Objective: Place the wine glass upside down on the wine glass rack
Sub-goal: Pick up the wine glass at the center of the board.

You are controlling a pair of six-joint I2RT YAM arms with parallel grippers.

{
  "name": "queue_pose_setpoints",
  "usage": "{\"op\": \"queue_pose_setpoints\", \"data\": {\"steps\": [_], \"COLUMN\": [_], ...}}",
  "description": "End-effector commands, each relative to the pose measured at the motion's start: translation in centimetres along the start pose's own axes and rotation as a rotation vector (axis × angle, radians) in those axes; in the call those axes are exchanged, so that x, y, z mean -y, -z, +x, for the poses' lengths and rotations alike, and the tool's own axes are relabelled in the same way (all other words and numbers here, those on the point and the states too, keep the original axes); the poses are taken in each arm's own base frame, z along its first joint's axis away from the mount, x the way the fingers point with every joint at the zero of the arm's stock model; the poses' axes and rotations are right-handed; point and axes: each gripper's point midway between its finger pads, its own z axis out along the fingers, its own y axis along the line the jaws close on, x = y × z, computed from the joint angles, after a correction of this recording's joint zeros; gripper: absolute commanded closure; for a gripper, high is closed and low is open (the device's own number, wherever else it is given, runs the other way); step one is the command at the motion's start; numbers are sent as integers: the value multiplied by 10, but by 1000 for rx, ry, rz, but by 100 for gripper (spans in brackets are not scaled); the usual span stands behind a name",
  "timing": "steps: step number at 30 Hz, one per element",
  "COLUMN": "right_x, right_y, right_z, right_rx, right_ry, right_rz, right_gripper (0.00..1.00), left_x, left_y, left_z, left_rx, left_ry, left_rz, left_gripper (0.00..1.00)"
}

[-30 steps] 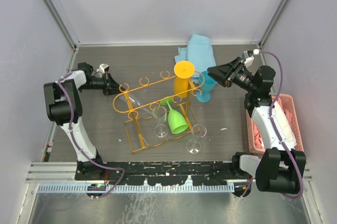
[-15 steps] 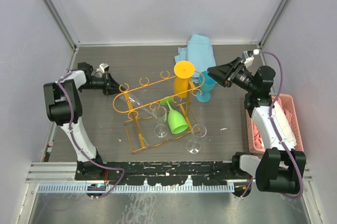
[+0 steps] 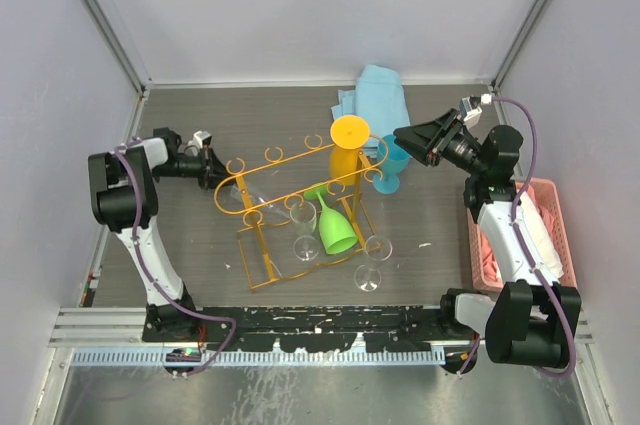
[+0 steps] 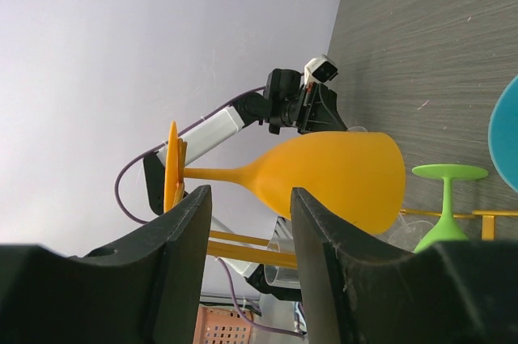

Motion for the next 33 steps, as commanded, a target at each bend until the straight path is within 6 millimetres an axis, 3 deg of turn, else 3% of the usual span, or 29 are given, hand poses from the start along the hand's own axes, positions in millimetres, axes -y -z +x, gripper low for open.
{"op": "queue_pose_setpoints", "data": {"steps": [1, 15, 26, 33], "right_x": [-14, -12, -9, -10], "right_y": [2, 2, 2, 2], "right_z": [-5, -3, -3, -4], "right_rx": [21, 20, 18, 18], "right_ry": [65, 64, 54, 54], "right_rz": [-41, -37, -33, -34], "right_gripper": [50, 50, 50, 50], "left_x": [1, -10, -17, -16], "left_y": [0, -2, -10, -14], "left_z": [-2, -2, 8, 17], "left_rx": [-8, -26, -60, -87], "left_ry": [-26, -9, -10, -5], "left_rz": [6, -25, -53, -58], "left_gripper": [95, 78, 78, 84]}}
